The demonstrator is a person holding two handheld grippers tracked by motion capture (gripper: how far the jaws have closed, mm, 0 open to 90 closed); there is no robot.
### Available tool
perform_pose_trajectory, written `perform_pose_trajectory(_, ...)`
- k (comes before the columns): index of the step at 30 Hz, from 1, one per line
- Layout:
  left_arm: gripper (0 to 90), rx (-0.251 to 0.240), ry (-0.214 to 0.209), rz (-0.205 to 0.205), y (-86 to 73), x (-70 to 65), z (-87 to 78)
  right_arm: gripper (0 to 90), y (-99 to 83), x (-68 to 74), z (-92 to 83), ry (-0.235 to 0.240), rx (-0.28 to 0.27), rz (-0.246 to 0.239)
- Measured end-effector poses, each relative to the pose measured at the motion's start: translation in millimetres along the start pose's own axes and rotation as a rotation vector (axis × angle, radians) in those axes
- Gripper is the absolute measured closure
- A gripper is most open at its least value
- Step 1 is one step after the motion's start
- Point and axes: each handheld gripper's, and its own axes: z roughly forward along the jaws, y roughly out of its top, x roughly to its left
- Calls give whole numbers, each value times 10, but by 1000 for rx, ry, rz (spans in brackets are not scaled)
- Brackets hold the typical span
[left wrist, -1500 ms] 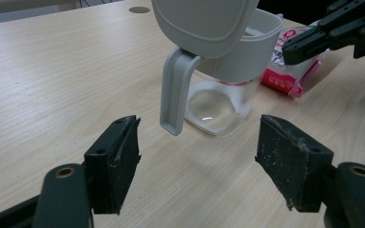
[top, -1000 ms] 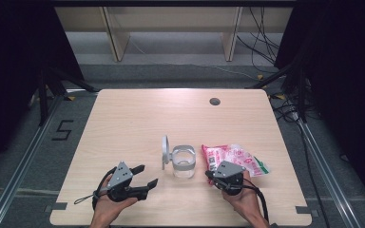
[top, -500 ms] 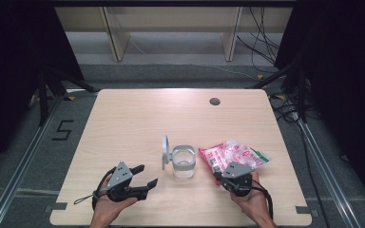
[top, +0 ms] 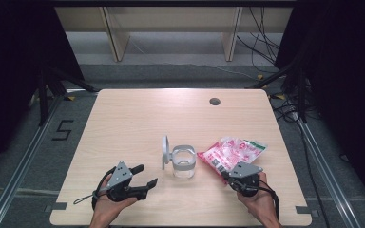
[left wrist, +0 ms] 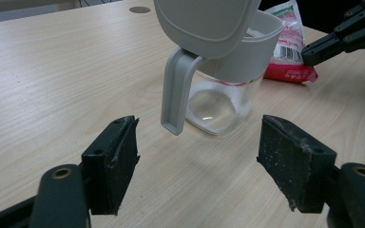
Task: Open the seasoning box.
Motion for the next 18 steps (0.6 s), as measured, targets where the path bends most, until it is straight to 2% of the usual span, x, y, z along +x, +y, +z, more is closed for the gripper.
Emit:
perform_pose_trajectory(2, 287, -1, -1, -2, -1, -1, 2, 900, -8, -16, -8, -1, -2, -2)
perform_pose_trajectory(3, 287, 0, -1, -2, -2, 2, 3, 887, -23, -27, -30, -2, -7, 28)
perform_pose_trajectory(5, 287, 6, 6, 7, -3, 10, -2, 882, -27, -38, -45, 10, -22, 40)
perform_pose_trajectory(6, 287, 5, 8, -4, -8, 12, -1, 828, -33, -85, -106, 14, -62, 90)
perform_pose_trajectory(8, 287, -1, 7, -13, -8, 11, 1, 731, -64, -167, -193, -9, -99, 165)
perform_pose_trajectory(9, 287, -1, 7, -13, -8, 11, 1, 731, -64, -167, -193, -9, -99, 165)
perform_pose_trajectory(10, 287, 7, 8, -6, -7, 20, -7, 621, -132, -279, -295, -116, -116, 225)
perform_pose_trajectory(12, 287, 5, 7, -7, -9, 26, -5, 559, -237, -388, -382, -139, -140, 362)
perform_pose_trajectory(13, 287, 5, 7, -7, -9, 26, -5, 525, -298, -446, -405, -161, -162, 408)
perform_pose_trajectory(14, 287, 0, 3, -11, -13, 30, 2, 504, -360, -502, -427, -193, -156, 431)
perform_pose_trajectory(15, 287, 3, 6, -13, -14, 31, 4, 480, -417, -567, -446, -198, -153, 438)
perform_pose_trajectory(16, 287, 7, 4, -9, -13, 35, 4, 480, -417, -567, -446, -198, -153, 438)
perform_pose_trajectory(17, 287, 8, 1, -7, -13, 36, 8, 455, -455, -579, -449, -203, -169, 492)
perform_pose_trajectory(18, 287, 3, 6, -19, -13, 24, 15, 442, -522, -654, -457, -202, -173, 511)
